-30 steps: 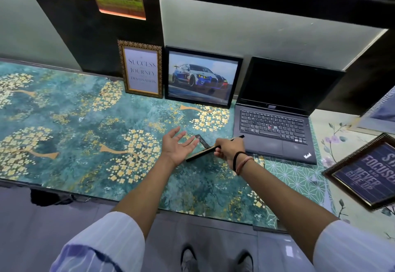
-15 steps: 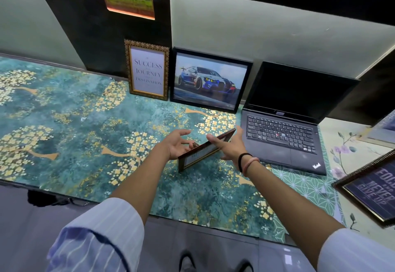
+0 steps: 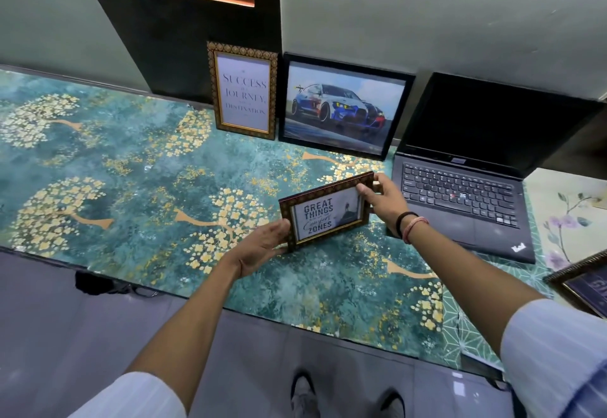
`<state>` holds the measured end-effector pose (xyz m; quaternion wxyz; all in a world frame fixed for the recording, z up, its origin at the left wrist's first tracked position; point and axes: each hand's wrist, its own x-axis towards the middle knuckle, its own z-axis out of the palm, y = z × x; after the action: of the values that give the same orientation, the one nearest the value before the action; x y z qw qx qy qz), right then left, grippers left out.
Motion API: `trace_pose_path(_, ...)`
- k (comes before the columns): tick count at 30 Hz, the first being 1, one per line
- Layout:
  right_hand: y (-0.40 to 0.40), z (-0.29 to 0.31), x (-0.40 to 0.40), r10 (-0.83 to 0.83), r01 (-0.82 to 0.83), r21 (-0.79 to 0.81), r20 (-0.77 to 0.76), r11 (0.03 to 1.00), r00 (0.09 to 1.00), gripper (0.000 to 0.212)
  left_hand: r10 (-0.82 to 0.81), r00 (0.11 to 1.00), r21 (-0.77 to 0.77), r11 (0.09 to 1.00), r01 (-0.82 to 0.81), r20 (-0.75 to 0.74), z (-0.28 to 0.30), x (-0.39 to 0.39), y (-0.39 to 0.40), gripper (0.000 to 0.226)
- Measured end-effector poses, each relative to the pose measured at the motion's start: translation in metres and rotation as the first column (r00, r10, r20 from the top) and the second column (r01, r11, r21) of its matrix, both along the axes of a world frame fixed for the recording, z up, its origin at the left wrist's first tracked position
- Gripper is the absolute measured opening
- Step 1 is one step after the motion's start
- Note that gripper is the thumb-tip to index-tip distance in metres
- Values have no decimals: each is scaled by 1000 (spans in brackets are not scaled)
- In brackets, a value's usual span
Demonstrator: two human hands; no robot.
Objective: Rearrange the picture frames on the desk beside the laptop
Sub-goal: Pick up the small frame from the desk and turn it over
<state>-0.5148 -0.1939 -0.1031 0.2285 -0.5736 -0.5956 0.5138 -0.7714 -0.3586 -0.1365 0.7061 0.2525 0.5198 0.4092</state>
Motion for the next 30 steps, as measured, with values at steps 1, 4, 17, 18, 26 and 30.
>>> trace_pose_path(1, 0, -1, 0, 0, 0, 16, 11, 1000, 1000, 16, -6, 998, 21, 1000, 7, -60, 0, 2, 1, 40)
trace_pose_path(4, -3, -4, 3, 8, -10, 58, 30, 998, 999, 7, 17, 984, 59, 998, -6, -175, -3, 8, 8, 33)
trace_pose_path(17, -4, 7, 10, 11, -11, 30, 32, 999, 999, 19, 40, 933, 119, 993, 3, -357, -3, -2, 31, 34)
trace_pose_path(18, -2, 8, 9, -2, 1, 42, 34, 999, 999, 21, 45, 931, 121, 993, -1, -362, 0, -3, 34, 34)
trace_pose_path(26, -1, 3, 5, -35, 34, 23, 39, 999, 999, 27, 61, 931, 109, 994, -23, -359, -4, 1, 37, 38)
trace_pose_path(30, -6, 2, 7, -35, 35, -2, 56, 999, 998, 28, 47, 920, 101, 995, -9, -388, -5, 1, 30, 41)
